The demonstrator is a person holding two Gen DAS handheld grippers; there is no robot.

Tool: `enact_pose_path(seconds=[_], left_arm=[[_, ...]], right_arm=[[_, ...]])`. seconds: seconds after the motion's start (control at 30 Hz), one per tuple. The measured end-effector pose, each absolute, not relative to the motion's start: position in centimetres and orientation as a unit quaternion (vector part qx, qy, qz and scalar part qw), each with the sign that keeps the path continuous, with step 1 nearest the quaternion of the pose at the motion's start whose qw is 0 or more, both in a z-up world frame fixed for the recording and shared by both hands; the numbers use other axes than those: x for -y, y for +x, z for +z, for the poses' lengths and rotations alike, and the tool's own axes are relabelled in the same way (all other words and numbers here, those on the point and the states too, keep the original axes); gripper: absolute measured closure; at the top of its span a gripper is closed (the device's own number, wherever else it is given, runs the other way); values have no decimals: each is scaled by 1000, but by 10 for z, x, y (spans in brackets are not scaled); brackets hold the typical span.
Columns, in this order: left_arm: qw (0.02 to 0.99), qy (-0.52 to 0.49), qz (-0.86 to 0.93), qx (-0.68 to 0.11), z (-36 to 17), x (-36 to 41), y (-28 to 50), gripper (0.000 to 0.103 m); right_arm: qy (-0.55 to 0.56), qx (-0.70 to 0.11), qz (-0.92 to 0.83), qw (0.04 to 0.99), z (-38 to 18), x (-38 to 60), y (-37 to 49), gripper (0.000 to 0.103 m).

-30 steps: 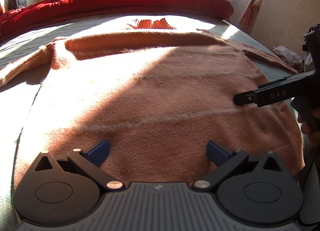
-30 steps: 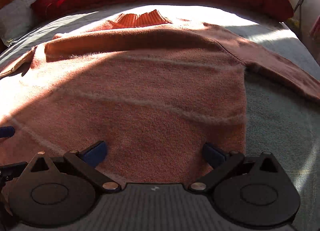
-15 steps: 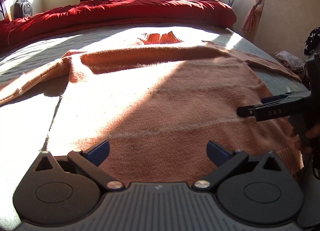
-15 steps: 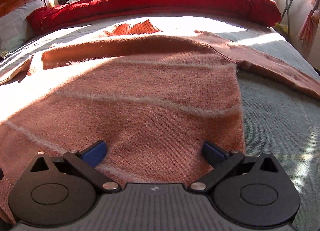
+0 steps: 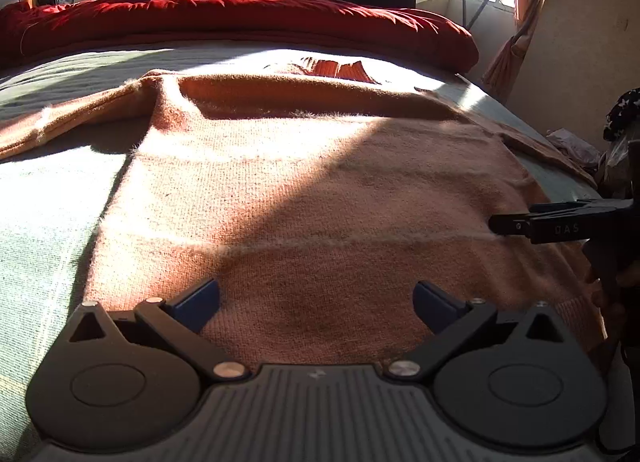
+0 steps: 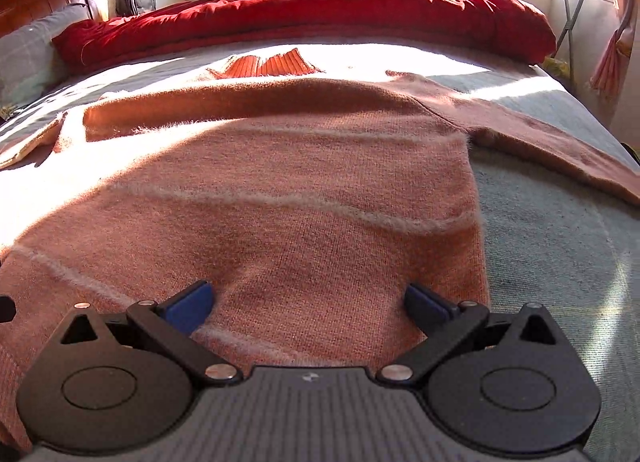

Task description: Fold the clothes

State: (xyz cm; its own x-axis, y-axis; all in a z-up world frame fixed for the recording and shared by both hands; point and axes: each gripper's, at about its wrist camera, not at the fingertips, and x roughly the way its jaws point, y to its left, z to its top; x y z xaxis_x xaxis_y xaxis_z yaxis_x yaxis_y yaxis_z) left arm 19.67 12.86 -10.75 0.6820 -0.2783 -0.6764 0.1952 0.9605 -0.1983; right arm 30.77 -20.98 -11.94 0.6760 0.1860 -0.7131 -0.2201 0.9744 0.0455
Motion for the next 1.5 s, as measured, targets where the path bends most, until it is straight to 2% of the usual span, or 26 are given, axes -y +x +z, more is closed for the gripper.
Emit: enact_pose_path(seconds=[0.17, 0.3, 0.53, 0.77, 1.0, 1.1, 1.33, 1.5], left_arm=[[909, -92, -142, -381, -79, -146, 220, 1], [917, -107, -152, -354, -40, -160, 258, 1], [918, -128, -148, -345, 9, -179, 373, 1], [863, -231, -129, -430, -35, -201, 479, 1], [834, -242, -106, -484, -94, -204, 515, 1], [831, -261, -94, -482, -111, -209, 527, 1], [850, -267, -45, -452, -112, -219, 558, 1], [856, -241, -69, -452, -88, -208, 553, 1]], right_arm=[[-24, -379, 111, 918, -119, 210, 305, 0], [-24, -386, 108, 916, -114, 209, 306, 0], [40, -383, 142, 912, -89, 212, 321, 0], [43, -379, 167, 909, -89, 198, 344, 0], [34, -381, 167, 909, -103, 195, 364, 0], [22, -374, 171, 911, -107, 193, 368, 0], [-3, -360, 182, 915, -116, 191, 369, 0], [-22, -354, 187, 916, -118, 189, 365, 0]])
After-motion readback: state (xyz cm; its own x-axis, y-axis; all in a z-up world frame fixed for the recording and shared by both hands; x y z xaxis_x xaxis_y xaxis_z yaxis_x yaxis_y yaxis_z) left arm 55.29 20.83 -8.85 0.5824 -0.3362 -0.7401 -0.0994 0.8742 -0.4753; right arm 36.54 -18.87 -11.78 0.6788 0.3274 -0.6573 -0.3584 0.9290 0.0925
